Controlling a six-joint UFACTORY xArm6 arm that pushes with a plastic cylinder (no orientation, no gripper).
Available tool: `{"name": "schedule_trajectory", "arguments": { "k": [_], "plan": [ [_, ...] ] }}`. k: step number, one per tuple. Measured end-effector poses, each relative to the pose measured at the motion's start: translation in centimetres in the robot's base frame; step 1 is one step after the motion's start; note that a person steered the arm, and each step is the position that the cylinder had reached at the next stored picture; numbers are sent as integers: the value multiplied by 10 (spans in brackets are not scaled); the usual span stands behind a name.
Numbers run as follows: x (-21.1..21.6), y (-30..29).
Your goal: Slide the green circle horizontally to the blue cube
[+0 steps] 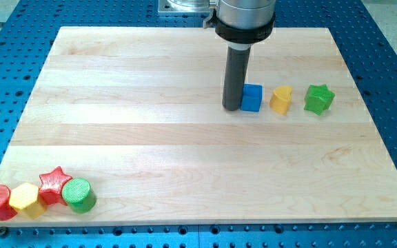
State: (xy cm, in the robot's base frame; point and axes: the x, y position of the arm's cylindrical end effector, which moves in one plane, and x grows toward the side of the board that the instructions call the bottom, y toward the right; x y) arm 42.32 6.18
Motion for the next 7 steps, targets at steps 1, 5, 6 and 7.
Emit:
{"name": "schedule_trajectory", "arguments": {
  "k": [1,5,6,7],
  "plan": [
    [57,0],
    [195,-160],
    [195,-234],
    [194,-287]
  ]
}}
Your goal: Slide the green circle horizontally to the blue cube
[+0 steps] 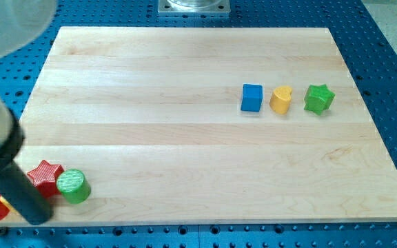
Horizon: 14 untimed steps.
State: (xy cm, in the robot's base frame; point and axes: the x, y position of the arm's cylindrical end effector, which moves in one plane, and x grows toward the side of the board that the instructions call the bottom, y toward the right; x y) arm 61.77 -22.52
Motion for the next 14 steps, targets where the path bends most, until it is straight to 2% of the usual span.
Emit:
{"name": "schedule_trajectory", "arguments": {
  "k": [1,2,3,4,5,6,7,8,9,10,11,12,13,14],
  "plan": [
    [0,-11],
    [-7,34],
    [-29,104],
    [-59,135],
    [-35,138],
    [-31,117],
    [-85,114],
    [-116,126],
    [-52,116],
    [-10,57],
    [-9,7],
    [-26,4],
    [-37,12],
    [-44,49]
  ]
}}
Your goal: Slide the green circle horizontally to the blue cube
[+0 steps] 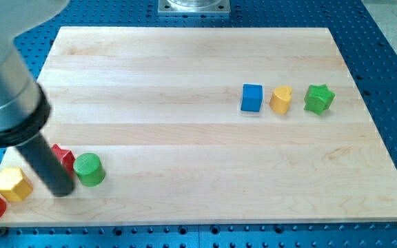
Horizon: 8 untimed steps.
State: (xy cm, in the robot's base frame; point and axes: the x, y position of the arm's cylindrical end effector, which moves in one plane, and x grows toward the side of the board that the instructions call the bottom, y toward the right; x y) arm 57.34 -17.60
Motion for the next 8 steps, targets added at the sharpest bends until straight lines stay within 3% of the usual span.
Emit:
{"name": "schedule_trajectory", "arguments": {
  "k": [2,3,4,6,8],
  "plan": [
    [-32,101],
    [-41,101],
    [-1,116],
    [-36,65],
    [-114,71]
  ]
}}
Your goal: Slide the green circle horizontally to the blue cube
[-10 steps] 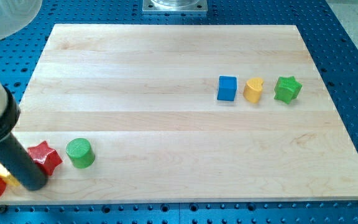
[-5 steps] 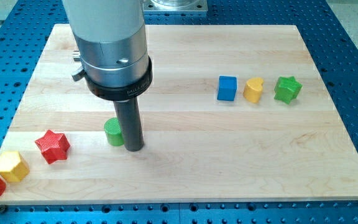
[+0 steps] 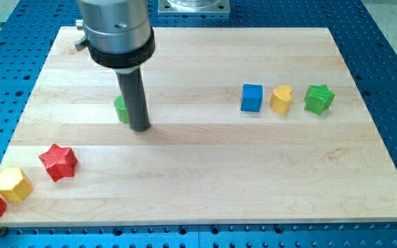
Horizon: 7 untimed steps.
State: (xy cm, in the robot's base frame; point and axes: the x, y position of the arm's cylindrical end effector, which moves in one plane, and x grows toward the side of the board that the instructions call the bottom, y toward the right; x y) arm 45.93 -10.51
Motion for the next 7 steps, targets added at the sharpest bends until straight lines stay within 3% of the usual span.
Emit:
{"name": "schedule_trajectory", "arguments": {
  "k": [1,2,4,7],
  "plan": [
    [5,-53],
    [-17,-69],
    [-27,67],
    [-80,78]
  ]
}}
